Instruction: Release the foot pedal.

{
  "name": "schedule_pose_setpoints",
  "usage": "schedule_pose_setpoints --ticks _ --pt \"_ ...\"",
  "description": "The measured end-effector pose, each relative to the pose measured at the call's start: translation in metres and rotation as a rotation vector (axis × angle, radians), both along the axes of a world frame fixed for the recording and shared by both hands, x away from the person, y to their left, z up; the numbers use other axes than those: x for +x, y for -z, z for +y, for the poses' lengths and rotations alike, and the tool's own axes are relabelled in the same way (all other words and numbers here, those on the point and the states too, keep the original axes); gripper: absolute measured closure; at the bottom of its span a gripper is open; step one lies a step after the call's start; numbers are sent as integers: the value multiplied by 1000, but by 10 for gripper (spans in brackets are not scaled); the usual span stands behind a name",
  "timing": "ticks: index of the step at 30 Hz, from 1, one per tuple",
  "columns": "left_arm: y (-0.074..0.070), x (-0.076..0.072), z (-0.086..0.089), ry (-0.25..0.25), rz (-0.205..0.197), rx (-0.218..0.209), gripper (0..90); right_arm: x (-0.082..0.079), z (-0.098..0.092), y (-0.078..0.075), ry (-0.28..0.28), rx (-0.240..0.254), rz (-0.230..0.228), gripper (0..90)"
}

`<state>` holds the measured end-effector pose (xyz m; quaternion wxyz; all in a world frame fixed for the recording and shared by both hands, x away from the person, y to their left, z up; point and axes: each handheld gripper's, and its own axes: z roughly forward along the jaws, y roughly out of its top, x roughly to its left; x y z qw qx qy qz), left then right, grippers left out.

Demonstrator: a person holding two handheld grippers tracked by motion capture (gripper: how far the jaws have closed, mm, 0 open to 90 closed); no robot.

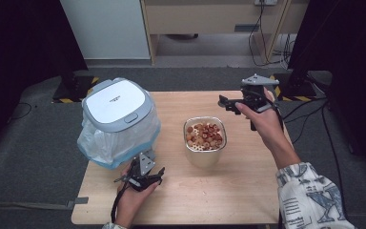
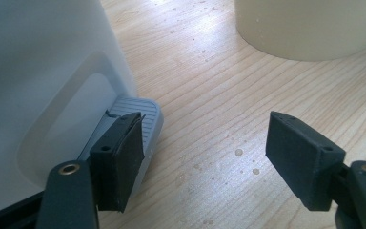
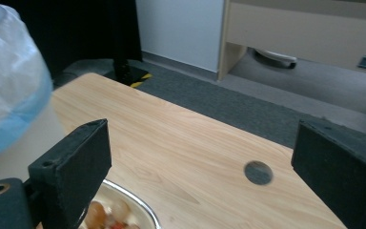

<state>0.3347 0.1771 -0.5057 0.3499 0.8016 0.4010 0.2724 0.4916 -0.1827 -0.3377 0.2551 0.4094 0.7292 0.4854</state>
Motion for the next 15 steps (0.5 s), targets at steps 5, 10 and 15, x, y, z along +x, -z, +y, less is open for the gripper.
schedule_pose_setpoints --ticks 5,10,15 --pt "1 0 0 2 -3 0 277 -9 -18 13 49 24 4 68" --pt "1 0 0 3 -2 5 272 -20 -32 29 78 23 18 67" --pt "1 0 1 0 -6 3 270 -33 -43 44 104 20 28 69"
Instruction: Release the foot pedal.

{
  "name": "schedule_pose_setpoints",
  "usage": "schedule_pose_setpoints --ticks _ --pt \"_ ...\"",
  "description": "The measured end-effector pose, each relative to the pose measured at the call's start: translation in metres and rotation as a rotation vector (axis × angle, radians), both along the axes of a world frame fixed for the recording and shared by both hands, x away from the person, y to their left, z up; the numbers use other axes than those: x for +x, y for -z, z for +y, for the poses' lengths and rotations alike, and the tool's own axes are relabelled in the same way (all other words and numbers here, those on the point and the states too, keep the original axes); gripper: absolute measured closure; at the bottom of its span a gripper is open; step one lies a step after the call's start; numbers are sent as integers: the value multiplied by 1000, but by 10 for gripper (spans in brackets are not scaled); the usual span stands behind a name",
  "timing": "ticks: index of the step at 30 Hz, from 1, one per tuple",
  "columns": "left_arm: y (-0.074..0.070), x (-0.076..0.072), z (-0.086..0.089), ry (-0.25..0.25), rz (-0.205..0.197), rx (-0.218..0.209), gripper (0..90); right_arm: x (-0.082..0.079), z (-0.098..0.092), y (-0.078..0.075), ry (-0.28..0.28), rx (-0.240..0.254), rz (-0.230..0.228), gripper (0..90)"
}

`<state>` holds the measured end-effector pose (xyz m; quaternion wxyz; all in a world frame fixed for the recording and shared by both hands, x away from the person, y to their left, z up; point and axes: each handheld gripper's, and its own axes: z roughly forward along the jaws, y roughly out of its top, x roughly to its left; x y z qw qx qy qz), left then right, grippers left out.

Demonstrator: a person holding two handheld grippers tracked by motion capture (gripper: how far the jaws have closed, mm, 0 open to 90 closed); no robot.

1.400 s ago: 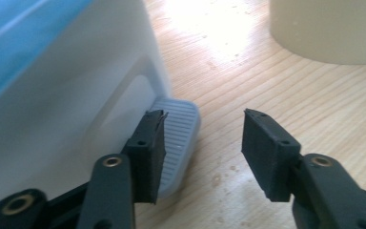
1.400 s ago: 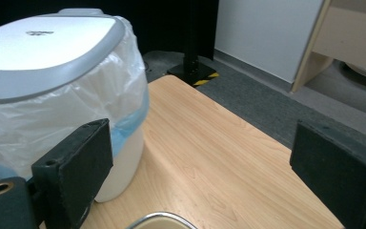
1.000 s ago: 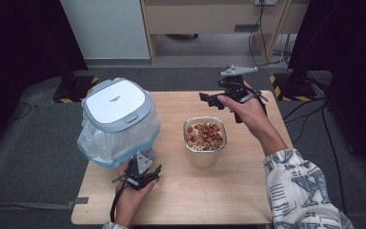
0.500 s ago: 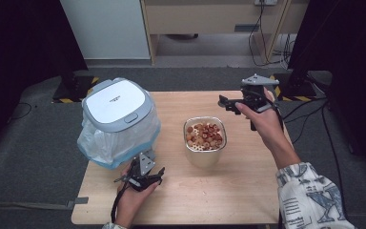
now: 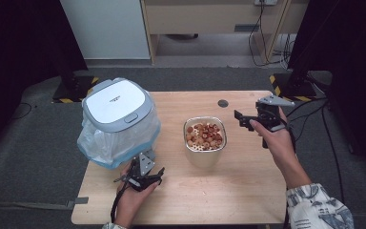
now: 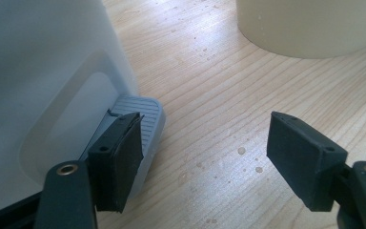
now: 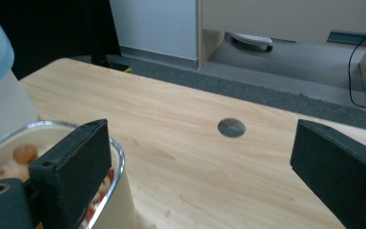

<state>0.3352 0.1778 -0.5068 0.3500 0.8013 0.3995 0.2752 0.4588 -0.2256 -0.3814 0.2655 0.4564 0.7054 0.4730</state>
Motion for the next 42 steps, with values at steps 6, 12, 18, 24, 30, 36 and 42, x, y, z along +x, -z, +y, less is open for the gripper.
schedule_pose_setpoints --ticks 6,12,18,24,30,36,42 --pt "0 0 0 0 1 4 269 -15 -8 18 8 -9 12 69" --pt "1 0 0 0 1 5 268 -27 -11 40 15 -23 37 70" --pt "1 0 0 2 2 8 267 -31 -15 66 30 -21 83 67" --pt "1 1 0 2 2 11 266 -28 -16 96 56 -56 165 69" --pt "1 1 0 4 4 14 266 -22 -16 118 73 -85 232 66" --pt "2 1 0 5 6 18 265 -16 -12 138 94 -109 308 61" --pt "2 1 0 4 6 19 265 -12 -3 152 97 -146 361 52"
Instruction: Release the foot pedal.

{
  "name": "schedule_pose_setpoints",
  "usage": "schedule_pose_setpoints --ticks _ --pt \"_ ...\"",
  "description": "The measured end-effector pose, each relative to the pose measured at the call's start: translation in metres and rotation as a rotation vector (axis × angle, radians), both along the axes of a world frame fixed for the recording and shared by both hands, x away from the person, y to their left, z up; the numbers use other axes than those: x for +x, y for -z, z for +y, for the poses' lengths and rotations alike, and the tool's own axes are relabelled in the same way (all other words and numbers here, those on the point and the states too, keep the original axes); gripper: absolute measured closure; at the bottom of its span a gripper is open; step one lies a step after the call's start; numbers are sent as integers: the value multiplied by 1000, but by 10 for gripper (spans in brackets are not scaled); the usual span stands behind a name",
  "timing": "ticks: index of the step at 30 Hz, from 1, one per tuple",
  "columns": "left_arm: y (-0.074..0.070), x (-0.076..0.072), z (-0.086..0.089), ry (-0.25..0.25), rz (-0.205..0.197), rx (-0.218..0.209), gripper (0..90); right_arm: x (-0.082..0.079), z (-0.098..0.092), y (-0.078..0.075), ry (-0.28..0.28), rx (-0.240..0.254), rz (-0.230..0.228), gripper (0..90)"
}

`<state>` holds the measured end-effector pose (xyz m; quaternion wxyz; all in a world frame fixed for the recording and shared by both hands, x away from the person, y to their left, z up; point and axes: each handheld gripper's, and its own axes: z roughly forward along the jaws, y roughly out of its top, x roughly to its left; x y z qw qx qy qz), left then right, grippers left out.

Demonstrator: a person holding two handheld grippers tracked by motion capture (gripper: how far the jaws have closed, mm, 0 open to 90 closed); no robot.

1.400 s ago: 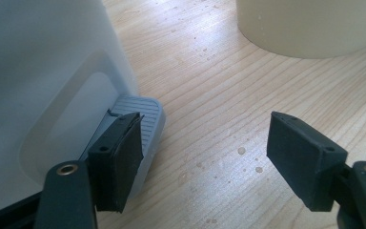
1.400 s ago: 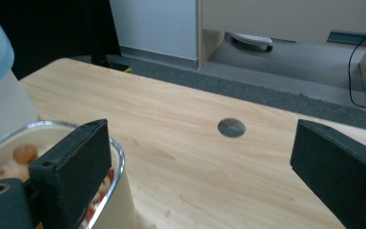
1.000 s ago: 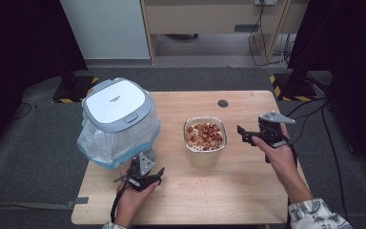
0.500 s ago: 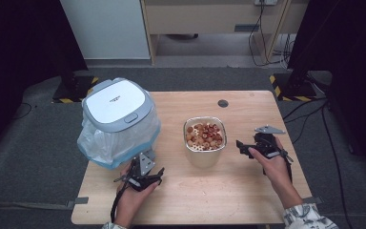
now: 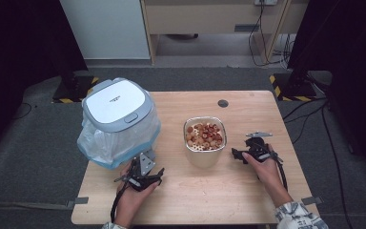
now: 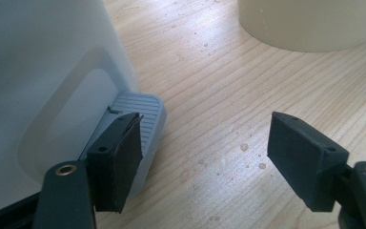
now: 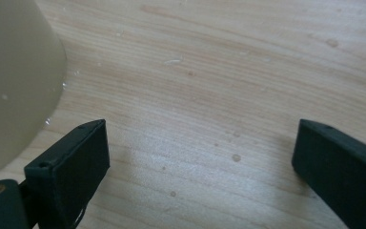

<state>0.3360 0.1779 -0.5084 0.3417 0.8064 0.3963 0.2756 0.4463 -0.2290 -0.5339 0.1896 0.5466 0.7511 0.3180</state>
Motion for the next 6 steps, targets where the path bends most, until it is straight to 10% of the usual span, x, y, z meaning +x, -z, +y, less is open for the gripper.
schedule_pose_setpoints --ticks 6 --pt "0 0 -1 3 -3 4 265 -4 6 6 -3 -49 -54 39"
